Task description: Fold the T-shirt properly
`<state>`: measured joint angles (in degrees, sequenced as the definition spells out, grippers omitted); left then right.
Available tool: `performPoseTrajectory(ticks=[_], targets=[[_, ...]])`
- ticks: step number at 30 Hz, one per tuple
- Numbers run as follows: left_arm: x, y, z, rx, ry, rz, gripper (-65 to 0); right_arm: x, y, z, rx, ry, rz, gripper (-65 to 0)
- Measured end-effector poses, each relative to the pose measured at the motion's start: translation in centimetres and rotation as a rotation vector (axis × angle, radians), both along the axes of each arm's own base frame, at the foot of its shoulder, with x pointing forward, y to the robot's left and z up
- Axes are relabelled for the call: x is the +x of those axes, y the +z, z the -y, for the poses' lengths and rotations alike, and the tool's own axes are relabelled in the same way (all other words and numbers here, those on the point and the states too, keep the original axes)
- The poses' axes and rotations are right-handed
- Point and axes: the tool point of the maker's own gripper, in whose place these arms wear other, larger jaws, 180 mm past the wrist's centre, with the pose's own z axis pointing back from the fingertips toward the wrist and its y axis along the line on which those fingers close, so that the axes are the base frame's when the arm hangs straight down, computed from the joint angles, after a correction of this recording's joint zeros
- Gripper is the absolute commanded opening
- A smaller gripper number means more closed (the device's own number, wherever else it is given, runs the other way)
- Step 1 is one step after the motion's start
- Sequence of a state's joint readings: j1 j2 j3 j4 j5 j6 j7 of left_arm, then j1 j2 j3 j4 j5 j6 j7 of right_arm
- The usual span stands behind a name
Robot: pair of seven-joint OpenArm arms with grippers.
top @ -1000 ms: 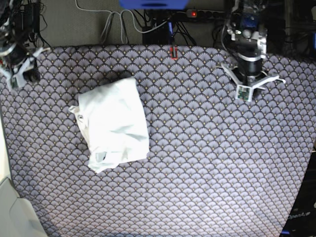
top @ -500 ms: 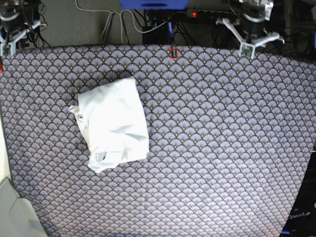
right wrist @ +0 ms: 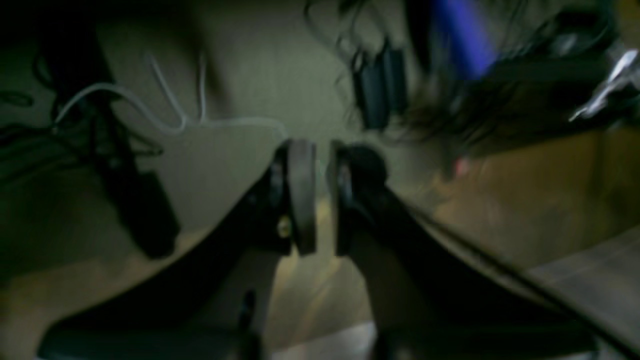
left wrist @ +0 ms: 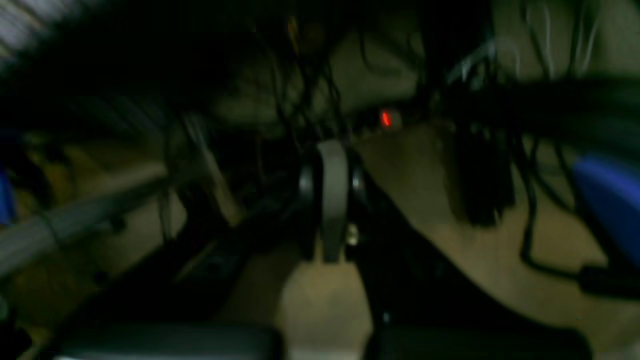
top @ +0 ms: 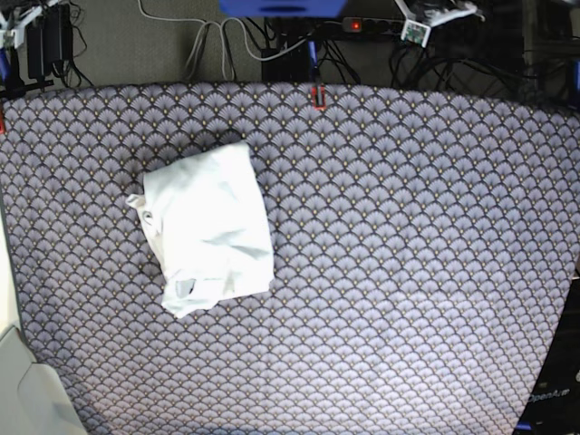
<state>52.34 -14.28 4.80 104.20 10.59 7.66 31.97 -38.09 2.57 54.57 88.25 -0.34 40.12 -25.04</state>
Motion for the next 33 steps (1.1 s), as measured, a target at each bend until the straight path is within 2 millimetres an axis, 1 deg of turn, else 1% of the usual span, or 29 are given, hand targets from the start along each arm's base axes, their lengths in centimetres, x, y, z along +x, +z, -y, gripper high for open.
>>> performPoseTrajectory(ticks=[3, 4, 5, 7, 9, 10, 13, 15, 17, 19, 22, 24, 25, 26, 29, 30, 31, 33], targets=[[-2.6, -2.4, -0.7, 0.023, 0.005, -0.093, -64.8, -2.0, -3.9, -0.4, 0.095, -0.045, -0.009, -60.7], [-3.2, -3.2, -0.7, 0.025, 0.006, -0.112, -64.8, -2.5, -5.3, -0.7, 0.130, -0.063, -0.009, -60.7], [-3.2, -4.0, -0.6, 0.024, -0.001, -0.102, -64.8, -2.8, -6.4, -1.0, 0.170, -0.071, 0.005, -60.7], [-4.0, -6.2, -0.8, 0.020, -0.017, -0.095, -64.8, -3.6, -8.7, -1.6, 0.231, -0.092, 0.028, -60.8], [-5.6, -9.3, -1.7, 0.034, -0.024, -0.140, -64.8, -5.0, -11.1, -2.7, 0.288, -0.135, 0.017, -60.8], [-6.9, -10.6, -2.6, 0.051, -0.022, -0.171, -64.8, -5.6, -12.2, -3.6, 0.323, -0.146, 0.008, -60.8], [-8.1, -13.9, -4.1, 0.068, -0.008, -0.196, -64.7, -5.5, -14.4, -5.6, 0.394, -0.165, 0.006, -60.8], [-7.8, -15.4, -4.6, 0.042, 0.035, -0.181, -64.7, -4.6, -15.4, -7.4, 0.442, -0.153, 0.026, -60.8], [-6.9, -16.3, -5.1, 0.023, 0.085, -0.129, -64.7, -3.9, -16.1, -9.3, 0.482, -0.118, 0.016, -60.8], [-6.5, -17.0, -6.0, 0.022, 0.120, -0.107, -64.7, -3.5, -16.6, -11.0, 0.512, -0.073, 0.000, -60.8], [-7.1, -18.1, -7.1, 0.052, 0.157, -0.161, -64.7, -3.2, -17.9, -11.5, 0.423, -0.049, -0.029, -60.8], [-6.9, -18.8, -7.5, 0.068, 0.192, -0.203, -64.7, -2.7, -18.5, -11.6, 0.344, -0.021, -0.041, -60.8], [-6.5, -19.1, -7.3, 0.075, 0.210, -0.221, -64.7, -2.5, -18.9, -11.5, 0.288, -0.017, -0.050, -60.8], [-5.7, -19.3, -7.0, 0.071, 0.220, -0.218, -64.7, -2.2, -19.1, -11.7, 0.257, -0.019, -0.048, -60.8], [-3.0, -19.7, -5.7, 0.033, 0.301, -0.181, -64.7, -1.6, -20.0, -13.0, 0.180, -0.009, -0.052, -60.7], [-2.6, -19.8, -5.6, 0.028, 0.332, -0.177, -64.7, -1.4, -20.1, -13.7, 0.177, 0.000, -0.045, -60.7], [-2.7, -19.9, -5.4, 0.022, 0.365, -0.191, -64.7, -1.1, -20.3, -14.3, 0.166, 0.012, -0.035, -60.7], [-3.6, -20.1, -4.9, 0.017, 0.424, -0.242, -64.7, -0.6, -20.5, -14.6, 0.113, 0.022, -0.042, -60.7]])
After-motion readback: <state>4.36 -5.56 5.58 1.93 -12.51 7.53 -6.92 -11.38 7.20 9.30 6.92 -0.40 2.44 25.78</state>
